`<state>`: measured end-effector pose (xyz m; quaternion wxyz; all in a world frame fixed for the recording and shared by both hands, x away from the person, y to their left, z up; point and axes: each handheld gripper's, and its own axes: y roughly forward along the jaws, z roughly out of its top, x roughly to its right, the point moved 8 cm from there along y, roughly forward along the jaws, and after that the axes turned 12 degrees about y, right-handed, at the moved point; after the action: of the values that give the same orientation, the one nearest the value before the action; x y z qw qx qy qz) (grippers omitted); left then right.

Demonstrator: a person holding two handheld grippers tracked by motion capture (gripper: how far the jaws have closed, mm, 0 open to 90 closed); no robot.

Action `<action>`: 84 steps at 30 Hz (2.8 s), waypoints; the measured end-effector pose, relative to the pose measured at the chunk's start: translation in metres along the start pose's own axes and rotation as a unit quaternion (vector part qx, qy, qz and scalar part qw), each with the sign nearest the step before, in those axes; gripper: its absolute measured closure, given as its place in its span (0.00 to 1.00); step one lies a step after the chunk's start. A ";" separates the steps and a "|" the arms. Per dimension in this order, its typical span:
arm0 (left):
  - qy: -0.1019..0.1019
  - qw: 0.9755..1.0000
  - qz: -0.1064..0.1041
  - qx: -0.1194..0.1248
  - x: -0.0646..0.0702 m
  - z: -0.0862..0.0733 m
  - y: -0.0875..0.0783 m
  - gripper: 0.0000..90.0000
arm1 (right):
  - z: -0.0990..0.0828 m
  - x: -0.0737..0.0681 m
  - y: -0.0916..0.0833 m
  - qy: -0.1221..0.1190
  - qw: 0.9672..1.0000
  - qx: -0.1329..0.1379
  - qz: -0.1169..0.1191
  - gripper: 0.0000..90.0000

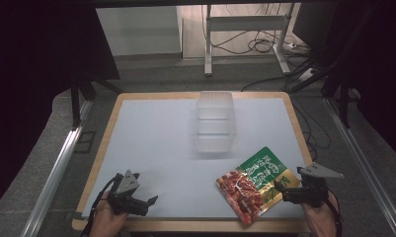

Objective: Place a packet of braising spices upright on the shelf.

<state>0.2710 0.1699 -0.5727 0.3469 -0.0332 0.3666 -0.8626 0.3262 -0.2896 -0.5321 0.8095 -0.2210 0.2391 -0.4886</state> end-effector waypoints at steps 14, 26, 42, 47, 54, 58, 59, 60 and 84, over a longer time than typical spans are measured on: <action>0.009 0.999 -0.033 0.001 0.008 0.000 0.005 0.00 | 0.005 0.013 0.029 -0.017 0.999 -0.035 -0.006 0.01; 0.026 0.999 -0.045 -0.002 0.013 0.001 0.007 0.00 | 0.004 0.019 0.055 -0.010 0.997 -0.077 0.003 0.02; 0.029 0.998 -0.052 -0.012 0.015 -0.001 0.010 0.00 | 0.007 0.012 0.063 0.014 0.992 -0.122 0.039 0.21; 0.032 0.998 -0.052 -0.016 0.016 -0.002 0.011 0.00 | 0.013 0.005 0.052 0.017 0.992 -0.116 0.044 0.34; 0.035 0.998 -0.051 -0.018 0.017 -0.002 0.011 0.00 | 0.008 -0.008 0.051 -0.014 0.989 -0.145 0.031 0.54; 0.036 0.998 -0.052 -0.020 0.017 -0.002 0.011 0.00 | 0.006 -0.004 0.055 -0.032 0.989 -0.148 -0.006 0.63; 0.037 0.998 -0.051 -0.021 0.017 -0.002 0.011 0.00 | 0.005 -0.003 0.056 -0.035 0.988 -0.148 -0.012 0.66; 0.037 0.998 -0.051 -0.021 0.017 -0.002 0.011 0.00 | 0.004 -0.002 0.056 -0.042 0.987 -0.151 -0.021 0.71; 0.043 0.998 -0.046 -0.022 0.018 -0.002 0.011 0.00 | 0.033 -0.022 0.025 -0.037 0.994 -0.100 -0.004 0.98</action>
<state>0.2633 0.1544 -0.5852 0.2898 -0.0206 0.3984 -0.8700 0.3542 -0.2549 -0.5175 0.7897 -0.3200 0.2556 -0.4567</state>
